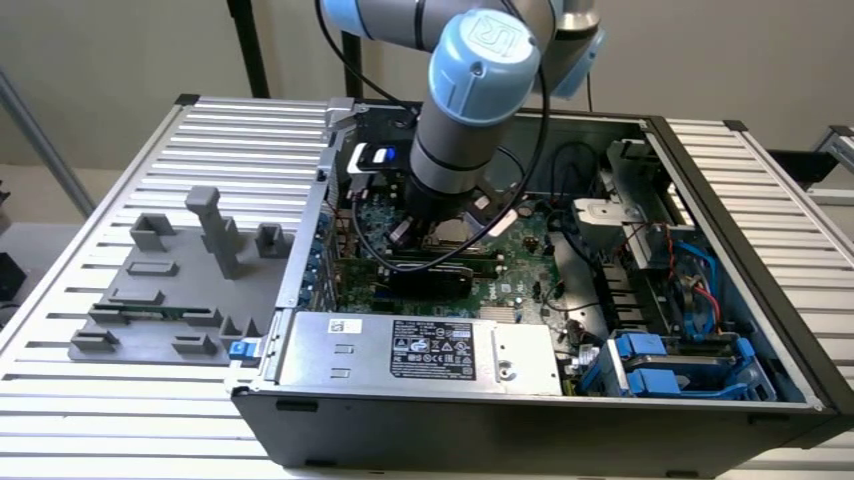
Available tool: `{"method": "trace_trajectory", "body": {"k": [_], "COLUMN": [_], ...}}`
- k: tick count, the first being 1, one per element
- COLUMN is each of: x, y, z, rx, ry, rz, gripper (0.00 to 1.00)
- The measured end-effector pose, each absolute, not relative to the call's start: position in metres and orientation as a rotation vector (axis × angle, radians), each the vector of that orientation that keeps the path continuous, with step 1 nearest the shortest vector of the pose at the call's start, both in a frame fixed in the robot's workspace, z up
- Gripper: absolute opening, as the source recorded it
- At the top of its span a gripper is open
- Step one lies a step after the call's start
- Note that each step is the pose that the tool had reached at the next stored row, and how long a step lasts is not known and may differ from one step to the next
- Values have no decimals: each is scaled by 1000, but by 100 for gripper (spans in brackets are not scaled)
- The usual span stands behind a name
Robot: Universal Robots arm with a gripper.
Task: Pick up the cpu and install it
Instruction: 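Install the second cpu locking lever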
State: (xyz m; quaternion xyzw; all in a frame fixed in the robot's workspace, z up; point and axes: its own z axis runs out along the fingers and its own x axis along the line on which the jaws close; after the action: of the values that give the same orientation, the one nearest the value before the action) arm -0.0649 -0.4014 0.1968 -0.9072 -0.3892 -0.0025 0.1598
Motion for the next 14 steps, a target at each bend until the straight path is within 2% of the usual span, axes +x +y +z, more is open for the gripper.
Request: {"method": "trace_trajectory", "body": {"k": [14], "x": [-66], "y": [-401], "z": [193], "rx": [-2585], "ry": [-1110], "rz": [-11], "gripper": [11]}}
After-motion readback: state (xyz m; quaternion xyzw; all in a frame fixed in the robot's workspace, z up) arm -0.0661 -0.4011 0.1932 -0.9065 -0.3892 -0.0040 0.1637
